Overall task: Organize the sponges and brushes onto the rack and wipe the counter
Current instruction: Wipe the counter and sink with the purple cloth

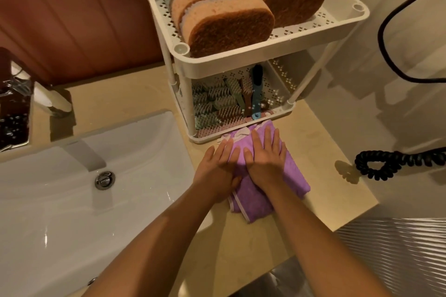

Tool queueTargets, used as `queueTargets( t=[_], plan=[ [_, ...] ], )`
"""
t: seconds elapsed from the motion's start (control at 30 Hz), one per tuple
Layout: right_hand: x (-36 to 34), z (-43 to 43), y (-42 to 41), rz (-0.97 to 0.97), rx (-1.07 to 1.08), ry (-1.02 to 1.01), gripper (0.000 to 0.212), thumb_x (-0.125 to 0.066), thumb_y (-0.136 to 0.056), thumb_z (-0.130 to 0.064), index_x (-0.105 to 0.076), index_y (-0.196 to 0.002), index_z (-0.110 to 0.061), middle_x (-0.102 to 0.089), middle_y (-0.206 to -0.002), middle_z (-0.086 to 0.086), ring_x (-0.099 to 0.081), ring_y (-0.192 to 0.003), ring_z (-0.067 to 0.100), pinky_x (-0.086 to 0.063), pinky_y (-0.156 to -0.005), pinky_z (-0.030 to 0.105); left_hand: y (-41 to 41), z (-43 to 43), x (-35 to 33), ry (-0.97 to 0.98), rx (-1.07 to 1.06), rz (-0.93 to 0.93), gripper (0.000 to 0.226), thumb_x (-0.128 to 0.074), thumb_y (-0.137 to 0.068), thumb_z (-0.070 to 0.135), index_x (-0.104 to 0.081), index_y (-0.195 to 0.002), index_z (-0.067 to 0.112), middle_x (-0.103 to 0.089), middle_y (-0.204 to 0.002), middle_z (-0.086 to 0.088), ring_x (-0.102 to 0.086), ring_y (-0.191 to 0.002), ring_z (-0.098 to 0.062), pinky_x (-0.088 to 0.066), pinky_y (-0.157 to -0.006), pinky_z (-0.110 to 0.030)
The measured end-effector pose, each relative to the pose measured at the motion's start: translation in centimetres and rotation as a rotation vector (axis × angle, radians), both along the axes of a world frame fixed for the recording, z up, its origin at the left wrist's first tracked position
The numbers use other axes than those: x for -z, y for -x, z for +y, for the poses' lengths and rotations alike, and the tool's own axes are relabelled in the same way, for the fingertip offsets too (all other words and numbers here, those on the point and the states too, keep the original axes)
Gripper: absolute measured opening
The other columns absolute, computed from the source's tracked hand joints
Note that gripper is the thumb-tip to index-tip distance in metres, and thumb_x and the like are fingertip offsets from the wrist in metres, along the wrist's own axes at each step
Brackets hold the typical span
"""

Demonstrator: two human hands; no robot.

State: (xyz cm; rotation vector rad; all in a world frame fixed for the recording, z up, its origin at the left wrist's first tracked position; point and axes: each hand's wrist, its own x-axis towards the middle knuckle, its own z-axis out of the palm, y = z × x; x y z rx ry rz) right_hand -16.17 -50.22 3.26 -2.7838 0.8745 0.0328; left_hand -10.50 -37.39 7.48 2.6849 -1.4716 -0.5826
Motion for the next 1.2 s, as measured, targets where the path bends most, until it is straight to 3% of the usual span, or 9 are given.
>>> queueTargets(
  t=[0.1, 0.33, 0.4, 0.5, 0.67, 0.77, 0.93, 1.07, 1.2],
  plan=[
    [0.1, 1.6, -0.2, 0.01, -0.005, 0.008, 0.074, -0.001, -0.082, -0.052, -0.019, -0.148, -0.025, -0.002, -0.158, 0.012, 0.003, -0.146, 0.03, 0.005, -0.116, 0.042, -0.1, 1.6, 0.4, -0.02, -0.029, 0.005, 0.067, -0.031, -0.096, 0.048, -0.005, -0.151, 0.018, -0.002, -0.16, -0.009, 0.0, -0.147, -0.024, -0.001, -0.118, -0.039],
    [0.4, 6.2, -1.1, 0.045, 0.025, 0.09, 0.061, -0.025, -0.089, -0.047, -0.039, -0.141, -0.018, -0.034, -0.149, 0.019, -0.031, -0.138, 0.037, -0.021, -0.11, 0.05, -0.7, 5.9, 1.0, -0.026, -0.039, -0.007, 0.069, -0.028, -0.095, 0.053, -0.006, -0.151, 0.019, -0.002, -0.16, -0.008, -0.002, -0.147, -0.025, -0.002, -0.118, -0.042],
    [0.3, 7.5, -1.5, 0.069, 0.013, 0.122, 0.059, -0.028, -0.093, -0.046, -0.028, -0.146, -0.02, -0.023, -0.154, 0.018, -0.022, -0.142, 0.036, -0.017, -0.113, 0.05, -0.9, 7.2, 1.3, -0.017, -0.053, 0.006, 0.069, -0.028, -0.095, 0.054, -0.005, -0.151, 0.02, -0.002, -0.16, -0.007, -0.001, -0.147, -0.024, -0.002, -0.118, -0.042],
    [0.5, 8.9, -1.9, 0.152, 0.005, 0.041, 0.061, -0.023, -0.098, -0.047, 0.003, -0.149, -0.026, 0.009, -0.158, 0.011, 0.009, -0.146, 0.03, 0.009, -0.114, 0.043, -1.1, 8.7, 1.7, 0.012, -0.064, 0.0, 0.07, -0.029, -0.095, 0.054, -0.006, -0.151, 0.02, -0.004, -0.16, -0.006, -0.002, -0.147, -0.024, -0.003, -0.118, -0.042],
    [0.7, 11.6, -2.0, 0.018, 0.013, 0.164, 0.055, -0.031, -0.092, -0.043, -0.048, -0.136, -0.016, -0.044, -0.142, 0.019, -0.042, -0.132, 0.037, -0.035, -0.104, 0.053, -1.1, 10.9, 2.3, 0.073, -0.112, 0.025, 0.07, -0.03, -0.093, 0.057, -0.012, -0.15, 0.02, -0.012, -0.159, -0.006, -0.012, -0.147, -0.023, -0.01, -0.117, -0.042],
    [0.6, 12.4, -1.9, -0.014, -0.029, 0.172, 0.051, -0.029, -0.097, -0.042, -0.052, -0.133, -0.014, -0.048, -0.139, 0.019, -0.045, -0.13, 0.036, -0.038, -0.103, 0.052, -0.8, 11.6, 2.4, 0.105, -0.149, 0.025, 0.07, -0.027, -0.091, 0.061, -0.018, -0.149, 0.022, -0.018, -0.158, -0.004, -0.015, -0.146, -0.021, -0.012, -0.117, -0.04],
    [1.5, 12.5, -0.4, 0.023, -0.159, 0.235, 0.05, -0.041, -0.093, -0.046, -0.057, -0.125, -0.011, -0.057, -0.13, 0.019, -0.055, -0.119, 0.036, -0.044, -0.098, 0.05, 0.7, 12.5, 3.0, 0.136, -0.131, 0.048, 0.104, 0.017, -0.071, 0.077, -0.026, -0.146, 0.018, -0.025, -0.155, -0.006, -0.018, -0.145, -0.024, -0.009, -0.117, -0.041],
    [1.2, 11.5, 1.2, -0.006, -0.23, 0.214, 0.049, -0.047, -0.09, -0.047, -0.053, -0.13, -0.019, -0.051, -0.139, 0.013, -0.049, -0.127, 0.03, -0.04, -0.103, 0.044, 2.3, 12.4, 3.5, 0.052, -0.166, 0.094, 0.091, 0.002, -0.078, 0.076, 0.001, -0.15, 0.021, -0.001, -0.16, -0.001, 0.0, -0.147, -0.019, 0.003, -0.119, -0.038],
    [0.7, 10.3, 2.4, -0.027, -0.236, 0.173, 0.05, -0.037, -0.092, -0.047, -0.048, -0.132, -0.02, -0.05, -0.14, 0.01, -0.049, -0.128, 0.027, -0.041, -0.102, 0.04, 3.5, 11.2, 3.5, 0.08, -0.179, 0.098, 0.096, 0.009, -0.067, 0.071, 0.01, -0.149, 0.021, 0.006, -0.16, 0.0, 0.007, -0.147, -0.017, 0.008, -0.117, -0.036]
  ],
)
